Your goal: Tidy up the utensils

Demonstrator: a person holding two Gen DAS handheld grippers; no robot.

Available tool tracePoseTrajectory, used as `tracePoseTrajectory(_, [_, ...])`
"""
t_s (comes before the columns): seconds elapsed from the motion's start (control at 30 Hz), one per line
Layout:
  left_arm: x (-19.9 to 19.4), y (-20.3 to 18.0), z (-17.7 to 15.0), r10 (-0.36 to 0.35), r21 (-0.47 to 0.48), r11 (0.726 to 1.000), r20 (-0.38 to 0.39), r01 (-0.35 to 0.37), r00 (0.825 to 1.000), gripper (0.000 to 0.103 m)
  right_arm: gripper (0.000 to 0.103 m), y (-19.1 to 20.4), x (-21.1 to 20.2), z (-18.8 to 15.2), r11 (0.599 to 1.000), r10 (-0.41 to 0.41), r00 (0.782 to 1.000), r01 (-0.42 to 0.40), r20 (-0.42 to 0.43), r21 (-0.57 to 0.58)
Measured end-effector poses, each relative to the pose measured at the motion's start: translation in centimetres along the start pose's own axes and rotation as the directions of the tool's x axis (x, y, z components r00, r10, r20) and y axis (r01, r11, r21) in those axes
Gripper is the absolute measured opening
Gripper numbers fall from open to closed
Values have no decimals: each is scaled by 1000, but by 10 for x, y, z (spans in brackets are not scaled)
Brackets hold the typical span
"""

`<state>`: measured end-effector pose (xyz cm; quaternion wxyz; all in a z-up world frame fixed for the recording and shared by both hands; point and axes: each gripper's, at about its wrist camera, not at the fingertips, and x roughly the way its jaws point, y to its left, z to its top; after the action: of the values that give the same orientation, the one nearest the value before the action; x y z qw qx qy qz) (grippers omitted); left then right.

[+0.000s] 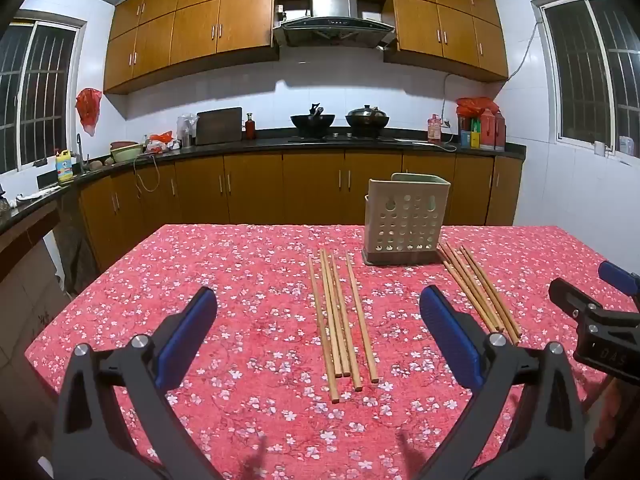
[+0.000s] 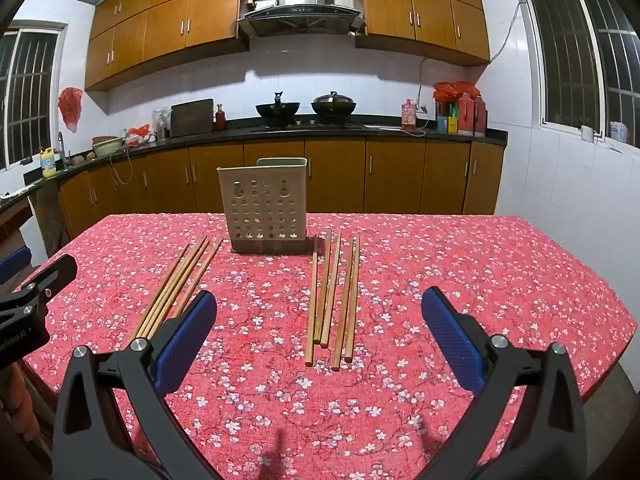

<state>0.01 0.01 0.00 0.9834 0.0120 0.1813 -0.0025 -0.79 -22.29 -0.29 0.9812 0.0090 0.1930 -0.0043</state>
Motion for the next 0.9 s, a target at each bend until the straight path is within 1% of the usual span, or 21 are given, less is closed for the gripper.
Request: tracePoseTrajectory(0.9, [0, 0, 0, 2, 4, 1000, 0, -2, 1000, 99, 101, -7, 1, -3, 1000, 2, 1000, -2, -3, 9])
